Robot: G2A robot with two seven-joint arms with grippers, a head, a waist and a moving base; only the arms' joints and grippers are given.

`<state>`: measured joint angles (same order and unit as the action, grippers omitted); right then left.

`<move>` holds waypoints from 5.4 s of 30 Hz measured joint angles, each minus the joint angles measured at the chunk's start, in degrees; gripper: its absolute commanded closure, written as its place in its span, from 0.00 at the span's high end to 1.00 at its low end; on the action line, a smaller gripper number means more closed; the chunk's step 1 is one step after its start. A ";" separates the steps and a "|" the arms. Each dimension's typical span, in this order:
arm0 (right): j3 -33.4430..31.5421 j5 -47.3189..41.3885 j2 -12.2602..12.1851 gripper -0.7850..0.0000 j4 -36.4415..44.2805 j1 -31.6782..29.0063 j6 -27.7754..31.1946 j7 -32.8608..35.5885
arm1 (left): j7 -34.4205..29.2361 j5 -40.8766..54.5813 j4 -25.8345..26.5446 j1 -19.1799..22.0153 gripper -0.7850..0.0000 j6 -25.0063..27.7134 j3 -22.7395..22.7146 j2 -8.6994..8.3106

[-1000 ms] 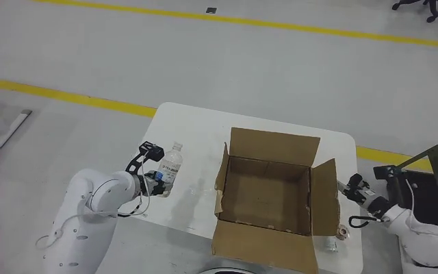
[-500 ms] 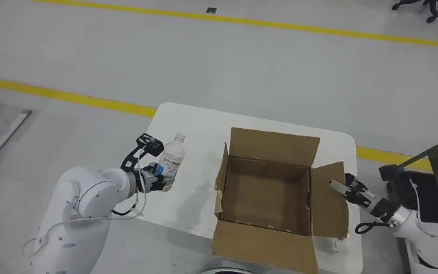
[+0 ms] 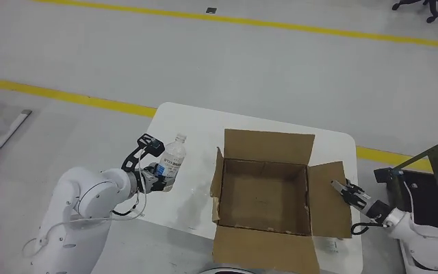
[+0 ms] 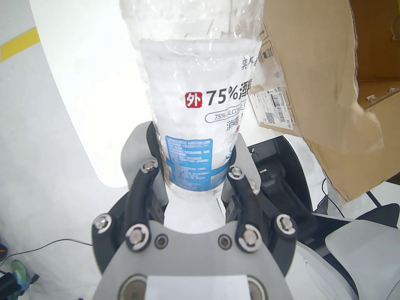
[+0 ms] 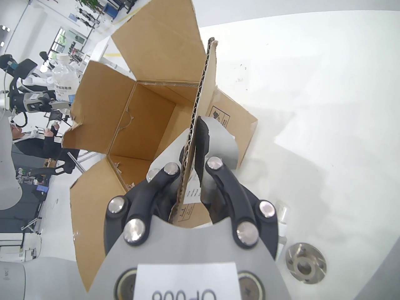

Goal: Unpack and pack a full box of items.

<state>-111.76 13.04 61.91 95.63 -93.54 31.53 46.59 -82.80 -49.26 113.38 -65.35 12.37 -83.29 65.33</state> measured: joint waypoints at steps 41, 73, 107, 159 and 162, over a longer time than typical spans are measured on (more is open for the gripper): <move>8.34 -8.95 0.99 0.00 5.05 -2.39 -19.70 -9.81 | 5.32 19.67 3.46 10.42 0.00 -1.65 4.17 -0.85; 13.50 -14.96 1.71 0.00 3.60 -2.31 -23.26 -14.34 | 7.58 42.28 -14.74 24.43 0.00 -13.56 25.61 2.31; 11.50 -13.52 1.22 0.00 5.73 -3.99 -21.67 -13.96 | 10.44 54.06 -33.93 27.56 0.00 -23.56 43.17 7.67; 14.12 -14.28 1.05 0.00 7.83 -4.81 -22.47 -13.11 | 15.06 53.49 -61.99 36.17 1.00 -27.93 61.76 23.07; 14.24 -13.65 1.02 0.00 7.00 -4.17 -22.65 -13.37 | 14.45 54.49 -62.36 36.15 1.00 -26.55 61.47 23.62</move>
<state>-97.52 -0.62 62.93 102.64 -97.72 8.88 33.22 -68.36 5.23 51.03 -29.20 -14.19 -21.82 88.95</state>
